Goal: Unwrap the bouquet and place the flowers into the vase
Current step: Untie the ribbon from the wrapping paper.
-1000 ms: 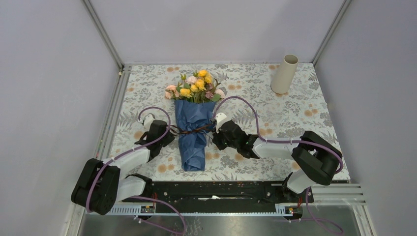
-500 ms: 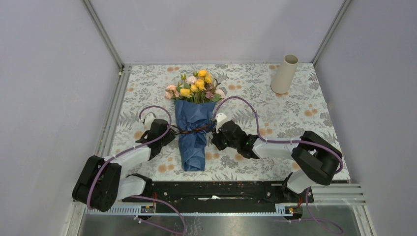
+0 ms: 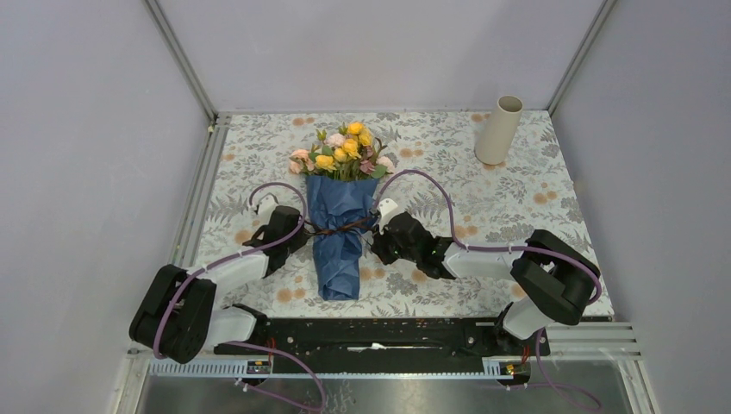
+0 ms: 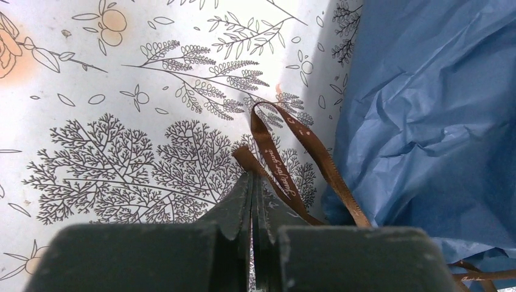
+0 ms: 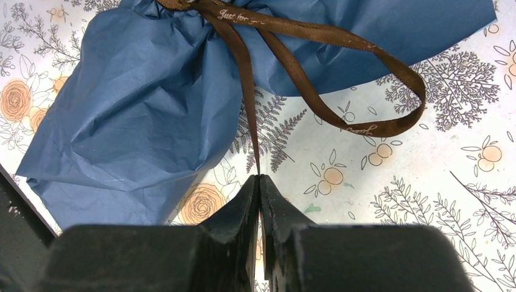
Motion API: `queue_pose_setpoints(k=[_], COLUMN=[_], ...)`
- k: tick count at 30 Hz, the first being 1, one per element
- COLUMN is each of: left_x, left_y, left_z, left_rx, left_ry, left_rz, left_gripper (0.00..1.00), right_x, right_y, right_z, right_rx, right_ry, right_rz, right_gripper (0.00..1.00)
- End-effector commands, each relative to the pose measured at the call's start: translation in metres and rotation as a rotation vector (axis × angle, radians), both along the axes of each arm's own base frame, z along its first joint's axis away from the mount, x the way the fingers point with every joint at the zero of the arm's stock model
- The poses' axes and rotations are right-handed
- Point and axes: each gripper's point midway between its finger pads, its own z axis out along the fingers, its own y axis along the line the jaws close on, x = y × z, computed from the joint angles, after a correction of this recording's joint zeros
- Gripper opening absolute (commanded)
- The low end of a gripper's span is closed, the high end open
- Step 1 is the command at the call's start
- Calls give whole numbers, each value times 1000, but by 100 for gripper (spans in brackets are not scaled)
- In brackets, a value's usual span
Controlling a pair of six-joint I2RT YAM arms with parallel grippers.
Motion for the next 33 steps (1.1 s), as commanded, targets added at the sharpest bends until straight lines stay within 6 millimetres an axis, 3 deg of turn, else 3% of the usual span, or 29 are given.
queue_pose_setpoints(k=[1,9,20,30,33], left_x=[14,-3,-17,-1,-2], left_y=[2,8,10,-9,-18], left_z=[16,32,24,23,19], left_rx=[9,-2,44,39,-40], left_ry=[-56,-84,-55,-91,-71], left_rz=[30,17,-53,-139,-113], left_gripper=[0,0,0,36,39], right_x=[1,-4,-11,-12,-12], right_y=[6,-3,-11,-9,-10], right_z=[13,20,13,14,13], right_rx=[44,49,48,66,63], right_ry=[-28,-31,-2,1,1], right_rz=[2,-7,-25,-25,-25], right_gripper=[10,10,10,10,10])
